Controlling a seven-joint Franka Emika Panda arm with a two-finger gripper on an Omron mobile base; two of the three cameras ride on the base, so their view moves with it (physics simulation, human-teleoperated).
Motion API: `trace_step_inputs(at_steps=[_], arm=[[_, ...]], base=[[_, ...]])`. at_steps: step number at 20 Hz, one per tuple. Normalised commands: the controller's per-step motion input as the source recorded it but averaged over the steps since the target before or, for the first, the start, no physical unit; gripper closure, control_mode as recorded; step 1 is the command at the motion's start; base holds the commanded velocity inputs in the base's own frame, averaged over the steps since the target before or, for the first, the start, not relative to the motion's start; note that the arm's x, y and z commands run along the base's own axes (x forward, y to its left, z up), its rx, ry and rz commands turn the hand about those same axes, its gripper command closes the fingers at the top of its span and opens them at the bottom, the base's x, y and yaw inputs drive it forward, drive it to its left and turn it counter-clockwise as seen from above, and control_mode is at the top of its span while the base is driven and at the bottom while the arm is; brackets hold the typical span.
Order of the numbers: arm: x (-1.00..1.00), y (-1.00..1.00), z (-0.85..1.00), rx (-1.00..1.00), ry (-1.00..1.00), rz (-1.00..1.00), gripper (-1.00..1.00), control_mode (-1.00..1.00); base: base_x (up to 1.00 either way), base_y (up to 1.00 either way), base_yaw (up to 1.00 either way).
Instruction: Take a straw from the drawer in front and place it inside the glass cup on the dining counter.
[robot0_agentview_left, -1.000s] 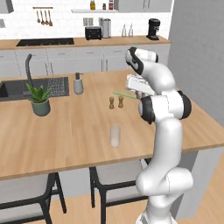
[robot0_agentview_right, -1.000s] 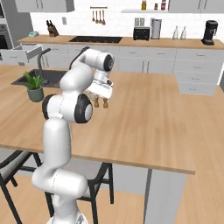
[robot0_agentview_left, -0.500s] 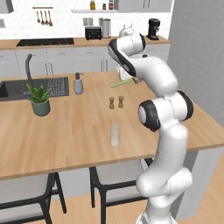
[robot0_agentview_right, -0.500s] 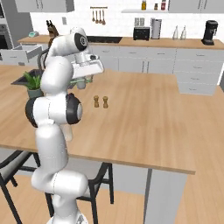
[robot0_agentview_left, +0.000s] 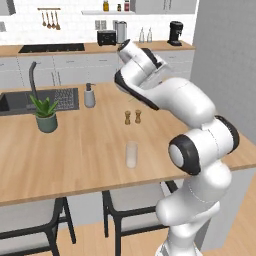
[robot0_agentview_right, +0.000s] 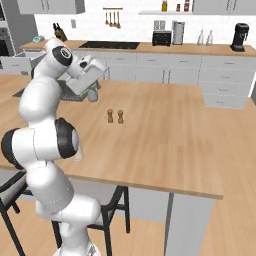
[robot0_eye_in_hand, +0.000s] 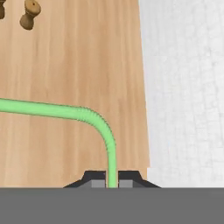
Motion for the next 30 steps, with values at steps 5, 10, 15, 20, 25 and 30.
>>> trace_step_inputs(at_steps=[5, 10, 15, 20, 25, 30], arm=[[0.19, 0.02, 0.00, -0.20, -0.10, -0.03, 1.00, -1.00], [0.08, 0.27, 0.00, -0.17, -0.03, 0.00, 1.00, -1.00], [0.00, 0.78, 0.00, -0.19, 0.02, 0.00, 1.00, -1.00], [0.00, 0.42, -0.09, -0.22, 0.08, -0.03, 1.00, -1.00], [-0.09, 0.14, -0.23, -0.14, 0.15, -0.07, 1.00, -1.00], [-0.29, 0.01, -0.26, -0.06, 0.14, -0.10, 1.00, -1.00]], base=[[0.00, 0.00, 0.00], [0.00, 0.00, 0.00], [0.00, 0.00, 0.00], [0.00, 0.00, 0.00], [0.00, 0.00, 0.00], [0.00, 0.00, 0.00]])
